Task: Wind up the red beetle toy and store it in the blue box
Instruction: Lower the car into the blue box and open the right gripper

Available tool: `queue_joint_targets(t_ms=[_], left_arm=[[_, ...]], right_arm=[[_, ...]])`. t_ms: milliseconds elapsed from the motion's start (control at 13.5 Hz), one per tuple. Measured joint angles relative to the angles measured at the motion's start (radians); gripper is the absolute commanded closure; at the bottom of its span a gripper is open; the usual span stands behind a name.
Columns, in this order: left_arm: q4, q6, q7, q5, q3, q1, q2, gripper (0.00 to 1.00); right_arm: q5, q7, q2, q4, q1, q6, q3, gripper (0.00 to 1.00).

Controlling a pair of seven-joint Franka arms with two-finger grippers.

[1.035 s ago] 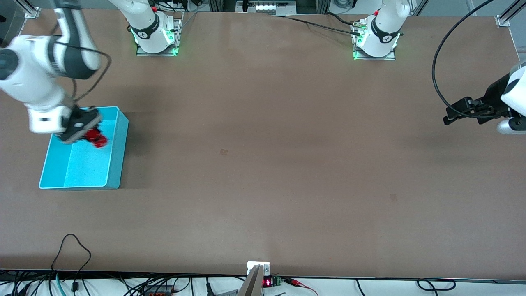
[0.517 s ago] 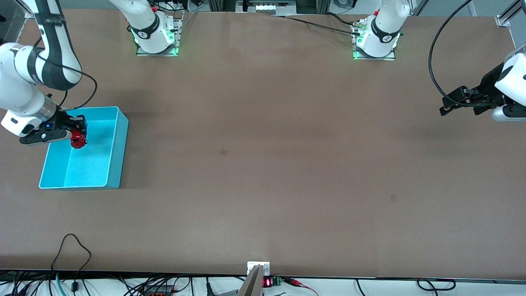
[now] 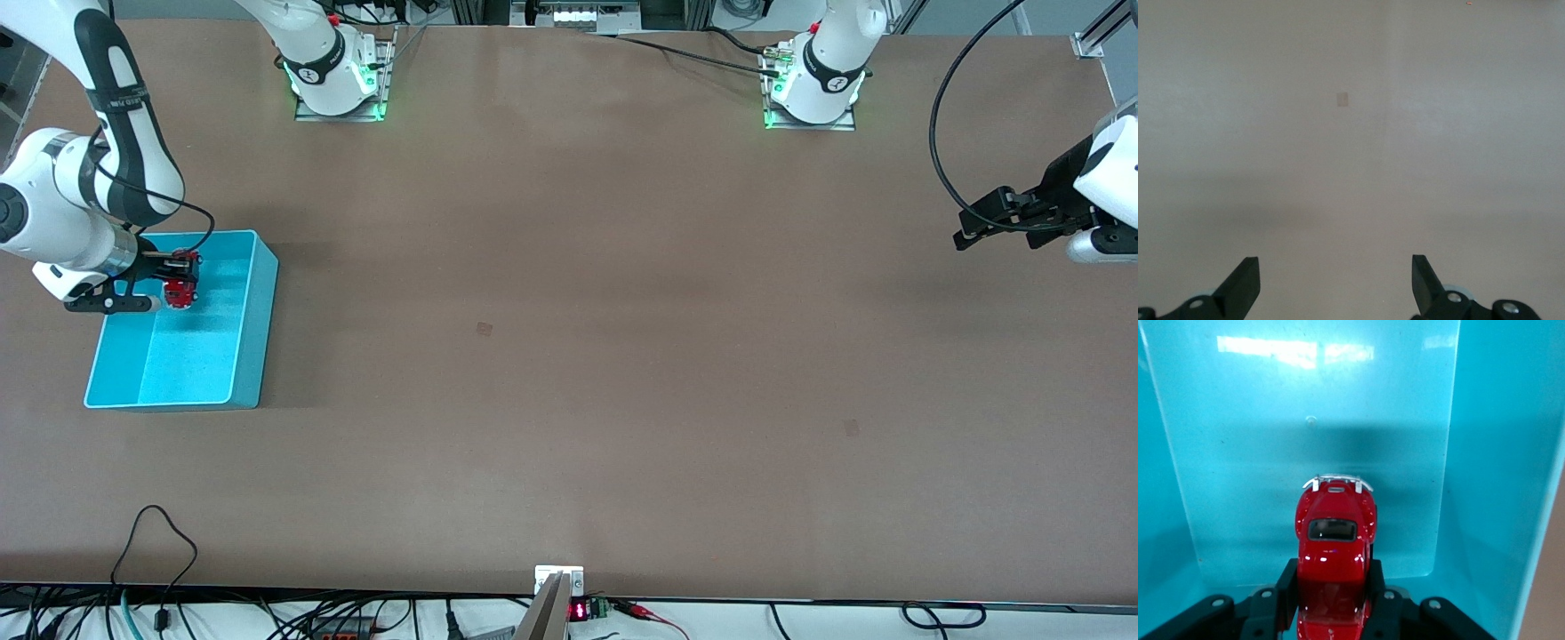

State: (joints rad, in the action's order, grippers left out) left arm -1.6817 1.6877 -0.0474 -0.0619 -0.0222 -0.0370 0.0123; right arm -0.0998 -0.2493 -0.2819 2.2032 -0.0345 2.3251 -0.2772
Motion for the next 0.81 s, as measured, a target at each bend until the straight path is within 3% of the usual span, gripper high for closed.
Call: queue_joint_targets(t_ms=[370, 517, 591, 665, 739, 813], left_arm=[[-0.001, 0.000, 0.000, 0.000, 0.001, 0.000, 0.000, 0.00], [-0.003, 0.000, 0.000, 0.000, 0.006, -0.001, 0.000, 0.00], [-0.004, 0.000, 0.000, 0.000, 0.010, -0.005, 0.000, 0.00], [-0.006, 0.000, 0.000, 0.000, 0.012, -0.012, 0.000, 0.00], [-0.007, 0.000, 0.000, 0.000, 0.014, -0.017, 0.000, 0.00], [-0.009, 0.000, 0.000, 0.000, 0.016, -0.018, 0.000, 0.00]], right_arm=[[0.047, 0.003, -0.047, 0.022, -0.008, 0.017, 0.000, 0.92], [0.059, 0.003, -0.067, 0.024, -0.009, 0.018, 0.000, 0.83], [0.064, 0.003, -0.076, 0.024, -0.009, 0.018, 0.000, 0.68], [0.067, 0.003, -0.084, 0.024, -0.009, 0.018, 0.000, 0.44], [0.067, 0.003, -0.086, 0.023, -0.009, 0.020, 0.000, 0.02], [0.067, 0.003, -0.086, 0.023, -0.009, 0.020, 0.000, 0.00]])
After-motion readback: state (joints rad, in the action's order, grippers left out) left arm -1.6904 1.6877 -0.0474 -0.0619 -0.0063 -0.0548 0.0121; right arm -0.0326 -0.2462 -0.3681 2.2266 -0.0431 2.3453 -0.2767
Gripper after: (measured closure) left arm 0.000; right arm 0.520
